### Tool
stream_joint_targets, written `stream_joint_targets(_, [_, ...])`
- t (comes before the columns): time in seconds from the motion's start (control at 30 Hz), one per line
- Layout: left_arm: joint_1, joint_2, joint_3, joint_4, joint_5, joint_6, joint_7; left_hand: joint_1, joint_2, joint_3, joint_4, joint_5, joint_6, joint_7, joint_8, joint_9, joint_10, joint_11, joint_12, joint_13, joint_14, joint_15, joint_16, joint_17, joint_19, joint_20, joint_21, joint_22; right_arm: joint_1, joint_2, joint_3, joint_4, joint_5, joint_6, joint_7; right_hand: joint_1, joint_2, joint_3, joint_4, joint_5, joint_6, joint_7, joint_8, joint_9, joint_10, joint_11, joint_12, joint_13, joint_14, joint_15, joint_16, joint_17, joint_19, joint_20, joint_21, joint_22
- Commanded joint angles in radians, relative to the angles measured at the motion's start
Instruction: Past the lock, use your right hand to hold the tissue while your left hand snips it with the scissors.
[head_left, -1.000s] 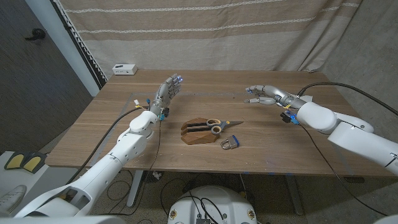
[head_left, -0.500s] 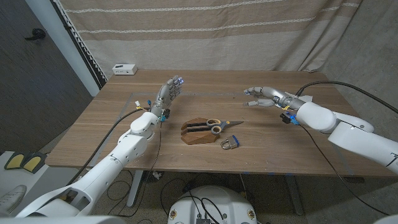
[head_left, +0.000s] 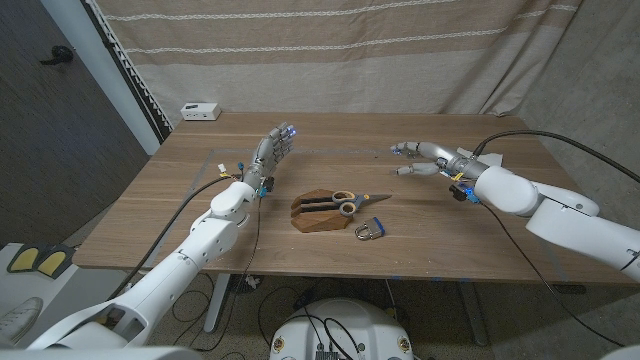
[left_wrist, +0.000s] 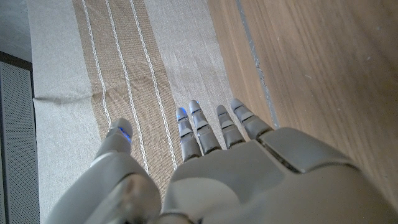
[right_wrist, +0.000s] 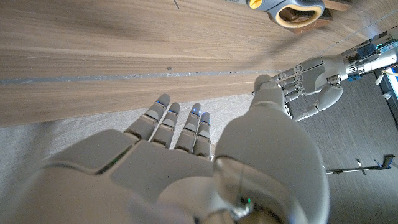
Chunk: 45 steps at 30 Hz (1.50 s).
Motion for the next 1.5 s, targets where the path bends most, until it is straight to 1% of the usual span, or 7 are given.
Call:
stream_joint_targets(0.03, [0.011, 0.003, 0.001, -0.016, 0.003, 0.005, 0.011, 0.009, -0.004, 0.008, 0.002, 0.008, 0.011, -0.003, -0.001, 0.002, 0.006, 0.002, -0.006, 0.006, -0.004, -0.151, 0.0, 0.004, -0.003, -0.081, -0.002, 0.003, -0.003, -0.009, -0.015, -0.015, -0.059, -0.014, 0.003, 0.015, 0.001, 0.001, -0.006, 0.005, 0.013, -0.002, 0.007, 0.004, 0.011, 0.002, 0.005, 0.002, -0.002, -0.17, -0.005, 0.005, -0.001, -0.107, -0.004, 0.002])
stream_joint_targets(0.33, [0.019, 0.003, 0.0, -0.026, 0.004, 0.005, 0.018, 0.01, -0.003, 0.01, 0.002, 0.008, 0.013, -0.003, -0.002, 0.002, 0.008, 0.003, -0.006, 0.006, -0.003, -0.15, 0.0, 0.004, -0.003, -0.082, -0.002, 0.003, 0.002, -0.012, -0.022, -0.023, -0.097, -0.024, 0.006, 0.03, 0.004, 0.003, -0.009, 0.008, 0.032, -0.009, 0.014, 0.004, 0.015, 0.002, 0.005, 0.003, 0.001, -0.171, -0.005, 0.005, -0.004, -0.106, -0.007, 0.003])
stream_joint_targets(0.57, [0.027, 0.006, -0.002, -0.039, 0.006, 0.008, 0.029, 0.011, -0.002, 0.011, 0.002, 0.007, 0.013, -0.001, -0.003, 0.002, 0.009, 0.002, -0.007, 0.006, -0.001, -0.15, 0.0, 0.004, -0.003, -0.081, -0.002, 0.003, 0.006, -0.008, -0.031, -0.017, -0.127, -0.013, 0.009, 0.051, 0.004, 0.005, -0.014, 0.012, 0.05, -0.019, 0.02, 0.005, 0.03, -0.009, 0.009, 0.003, 0.012, -0.172, -0.003, 0.004, 0.007, -0.107, -0.004, 0.003])
stream_joint_targets(0.9, [0.026, 0.007, 0.0, -0.044, 0.009, 0.009, 0.03, 0.012, -0.001, 0.012, 0.002, 0.007, 0.015, 0.0, -0.003, 0.002, 0.011, 0.003, -0.008, 0.006, -0.001, -0.151, 0.0, 0.004, -0.005, -0.082, -0.002, 0.003, 0.004, -0.008, -0.031, -0.024, -0.148, -0.013, 0.018, 0.051, 0.01, 0.003, -0.007, 0.014, 0.055, -0.016, 0.02, 0.005, 0.03, 0.006, 0.007, 0.004, 0.036, -0.169, 0.007, 0.009, -0.003, -0.11, -0.008, 0.005])
stream_joint_targets(1.07, [0.024, 0.007, 0.002, -0.044, 0.009, 0.011, 0.028, 0.013, 0.0, 0.012, 0.002, 0.007, 0.015, -0.002, -0.003, 0.002, 0.01, 0.002, -0.009, 0.006, -0.001, -0.152, 0.0, 0.004, -0.005, -0.082, -0.002, 0.003, 0.003, -0.008, -0.033, -0.028, -0.151, -0.018, 0.029, 0.063, 0.021, 0.008, -0.008, 0.016, 0.051, -0.02, 0.018, 0.005, 0.022, 0.001, 0.004, 0.005, 0.034, -0.173, 0.006, 0.011, -0.014, -0.11, -0.012, 0.005])
stream_joint_targets(1.27, [0.022, 0.005, 0.002, -0.041, 0.012, 0.007, 0.027, 0.013, 0.0, 0.013, 0.002, 0.007, 0.016, -0.002, -0.004, 0.002, 0.012, 0.002, -0.009, 0.006, 0.0, -0.152, 0.0, 0.004, -0.005, -0.081, -0.002, 0.003, -0.001, -0.006, -0.033, -0.031, -0.165, -0.022, 0.023, 0.059, 0.024, 0.003, 0.0, 0.011, 0.046, -0.026, 0.015, 0.006, 0.014, -0.005, 0.0, 0.006, 0.023, -0.171, 0.002, 0.014, -0.024, -0.112, -0.014, 0.006])
stream_joint_targets(1.5, [0.009, -0.004, 0.005, -0.016, 0.012, -0.003, 0.017, 0.014, 0.0, 0.014, 0.002, 0.007, 0.019, -0.002, -0.004, 0.002, 0.016, 0.0, -0.008, 0.006, -0.001, -0.152, 0.0, 0.004, -0.005, -0.081, -0.002, 0.003, 0.005, -0.003, -0.039, -0.028, -0.167, -0.029, 0.04, 0.051, 0.023, -0.004, 0.006, 0.006, 0.047, -0.024, 0.015, 0.007, 0.018, -0.001, 0.002, 0.008, 0.015, -0.168, -0.001, 0.015, -0.029, -0.105, -0.015, 0.006])
